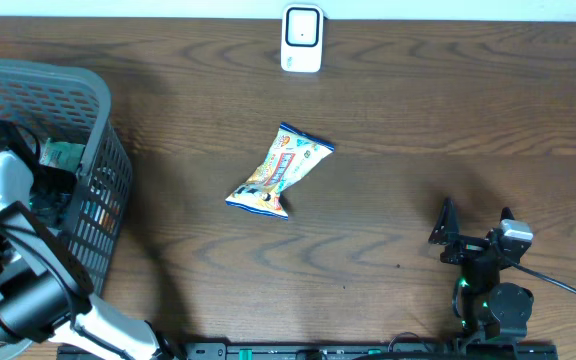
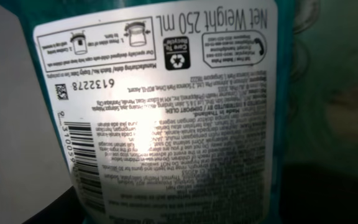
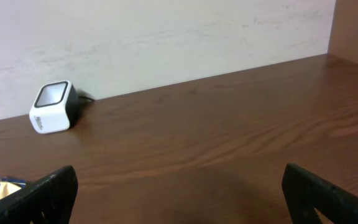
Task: Scan the item barcode
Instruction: 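Carry the mouthwash bottle out and set it beside the snack bag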
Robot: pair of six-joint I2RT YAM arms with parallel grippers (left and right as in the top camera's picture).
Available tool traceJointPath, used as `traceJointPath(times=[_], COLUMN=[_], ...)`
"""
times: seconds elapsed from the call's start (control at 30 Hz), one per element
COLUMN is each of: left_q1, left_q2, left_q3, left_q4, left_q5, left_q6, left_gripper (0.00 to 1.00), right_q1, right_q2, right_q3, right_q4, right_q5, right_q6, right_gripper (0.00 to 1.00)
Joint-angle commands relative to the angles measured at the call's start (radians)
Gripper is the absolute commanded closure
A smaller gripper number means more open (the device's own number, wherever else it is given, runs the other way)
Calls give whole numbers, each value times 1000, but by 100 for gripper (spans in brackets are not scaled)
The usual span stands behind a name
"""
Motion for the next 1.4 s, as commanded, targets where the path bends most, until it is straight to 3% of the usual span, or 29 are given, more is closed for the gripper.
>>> traceJointPath(times=[0.0,0.17,0.43,0.57,0.67,0.9,1.13,1.37], left_q1=[14,14,5,-73,-205,-608,-992,-1210], left_q2=[-168,-368,-710,-807,-837,-760,-517,-220], left_q3=[51,55,55,55,55,55,55,55], left_q4=[-17,-10,147,245,274,271,272,287], left_q5=[-7,8,249,377,393,334,200,109], left_q6=[6,-1,-78,-123,-122,-48,61,111], left_gripper=[66,66,66,66,66,66,66,66], right_q1=[11,11,11,11,11,11,11,11], right_q2=[-6,-6,-6,-6,-6,-6,-6,-6], right_q3=[-2,-2,-2,-2,-2,-2,-2,-2], right_q4=[-2,-2,-2,-2,-2,-2,-2,-2], right_q5=[6,6,5,6,6,6,6,6], right_q6=[10,10,10,10,10,10,10,10], right_gripper=[1,1,1,1,1,1,1,1])
